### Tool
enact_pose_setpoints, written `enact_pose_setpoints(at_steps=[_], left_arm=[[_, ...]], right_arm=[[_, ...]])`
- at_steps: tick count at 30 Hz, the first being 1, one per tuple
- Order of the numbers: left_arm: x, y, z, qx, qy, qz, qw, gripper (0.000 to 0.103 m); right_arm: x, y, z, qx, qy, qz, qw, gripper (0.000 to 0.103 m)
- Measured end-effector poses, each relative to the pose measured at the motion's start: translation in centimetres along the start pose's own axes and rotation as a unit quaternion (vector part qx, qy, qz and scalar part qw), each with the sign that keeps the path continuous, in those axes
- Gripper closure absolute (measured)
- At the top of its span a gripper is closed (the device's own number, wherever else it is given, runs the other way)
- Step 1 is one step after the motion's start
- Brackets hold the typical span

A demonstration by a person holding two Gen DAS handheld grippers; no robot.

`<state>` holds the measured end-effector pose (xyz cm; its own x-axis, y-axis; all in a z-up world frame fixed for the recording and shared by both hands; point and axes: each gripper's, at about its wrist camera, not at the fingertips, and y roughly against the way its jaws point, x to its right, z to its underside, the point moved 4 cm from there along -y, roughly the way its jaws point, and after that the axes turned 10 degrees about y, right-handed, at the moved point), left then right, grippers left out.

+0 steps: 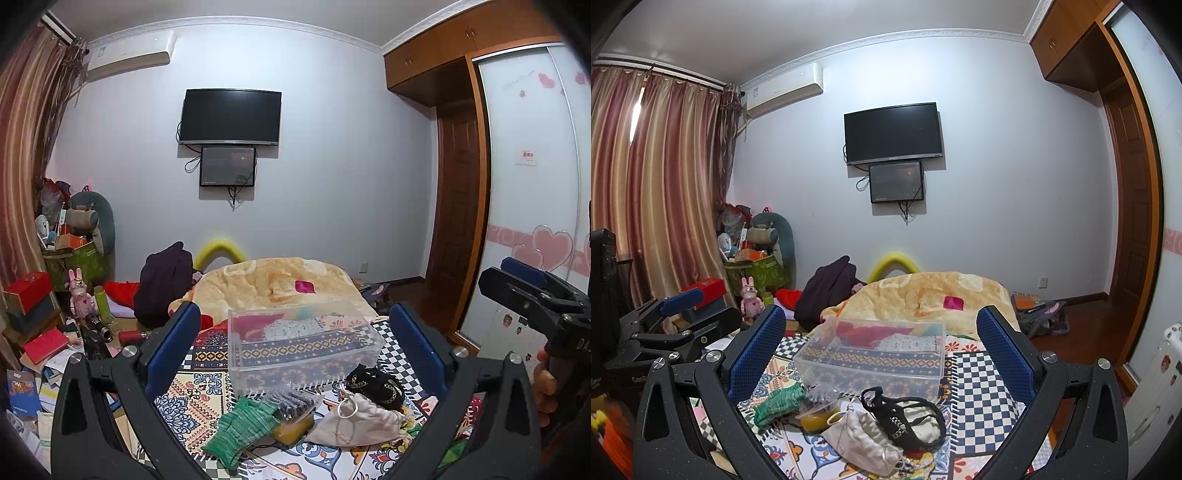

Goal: Organize soft objects

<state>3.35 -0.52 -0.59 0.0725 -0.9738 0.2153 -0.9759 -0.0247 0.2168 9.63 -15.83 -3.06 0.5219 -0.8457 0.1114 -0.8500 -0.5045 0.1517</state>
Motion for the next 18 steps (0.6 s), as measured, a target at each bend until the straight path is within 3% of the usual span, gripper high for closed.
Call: enact_pose_setpoints(at_steps=[8, 18], left_arm=[[-0.5, -0.8, 0.9, -0.017, 0.000, -0.005, 0.9998, 0.000], [-4.1, -5.5, 5.9, -0.116, 0.007, -0.050, 0.9920, 0.000]], right_arm=[[0.3, -1.1, 1.4, -0.021, 0.000, 0.003, 1.000, 0.000], [1.8, -4.9, 7.1, -0.121, -0.004, 0.013, 0.993, 0.000]])
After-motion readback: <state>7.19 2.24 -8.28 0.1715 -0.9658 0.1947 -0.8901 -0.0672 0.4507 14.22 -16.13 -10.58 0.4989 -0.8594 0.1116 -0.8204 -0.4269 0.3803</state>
